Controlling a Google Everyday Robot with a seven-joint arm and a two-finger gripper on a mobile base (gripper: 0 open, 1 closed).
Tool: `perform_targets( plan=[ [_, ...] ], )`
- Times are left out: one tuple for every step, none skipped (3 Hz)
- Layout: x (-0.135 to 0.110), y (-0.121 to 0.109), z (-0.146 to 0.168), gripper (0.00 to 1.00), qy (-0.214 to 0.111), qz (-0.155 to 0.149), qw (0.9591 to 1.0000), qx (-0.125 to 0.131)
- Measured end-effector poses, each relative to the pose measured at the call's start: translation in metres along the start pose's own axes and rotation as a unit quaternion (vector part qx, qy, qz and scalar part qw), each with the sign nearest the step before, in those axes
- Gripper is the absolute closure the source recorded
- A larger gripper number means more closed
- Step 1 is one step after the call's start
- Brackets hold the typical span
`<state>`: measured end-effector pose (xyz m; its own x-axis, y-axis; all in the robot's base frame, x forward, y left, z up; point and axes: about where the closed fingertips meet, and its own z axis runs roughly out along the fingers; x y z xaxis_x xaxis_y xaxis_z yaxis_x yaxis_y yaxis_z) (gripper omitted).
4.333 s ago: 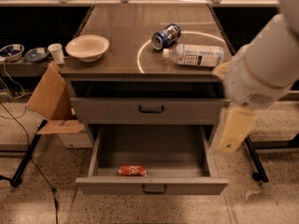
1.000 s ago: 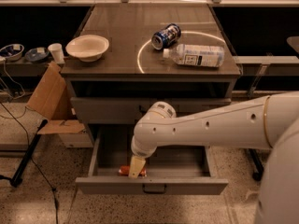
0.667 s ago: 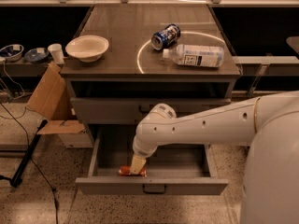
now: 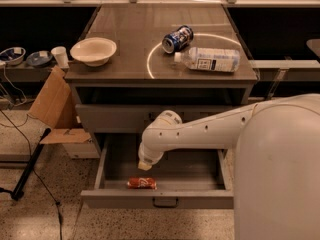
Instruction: Pick coke can from middle drawer and place on counter
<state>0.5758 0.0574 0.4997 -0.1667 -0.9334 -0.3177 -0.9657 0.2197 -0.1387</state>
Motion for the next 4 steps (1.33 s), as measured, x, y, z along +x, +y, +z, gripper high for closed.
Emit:
perform_targets(
  plan=[
    [-0.009,0.005,0.024,0.55,-0.005,-0.008,0.9995,-0.029],
    [-0.011,0.013,0.034,0.34,-0.010,-0.011,0.9987,-0.048],
    [-0.013,0.020,0.040,0.31,-0.014,-0.014,0.9979,-0.062],
    [-0.012,0.028,0.045,0.34,-0.016,-0.016,0.9972,-0.071]
  ],
)
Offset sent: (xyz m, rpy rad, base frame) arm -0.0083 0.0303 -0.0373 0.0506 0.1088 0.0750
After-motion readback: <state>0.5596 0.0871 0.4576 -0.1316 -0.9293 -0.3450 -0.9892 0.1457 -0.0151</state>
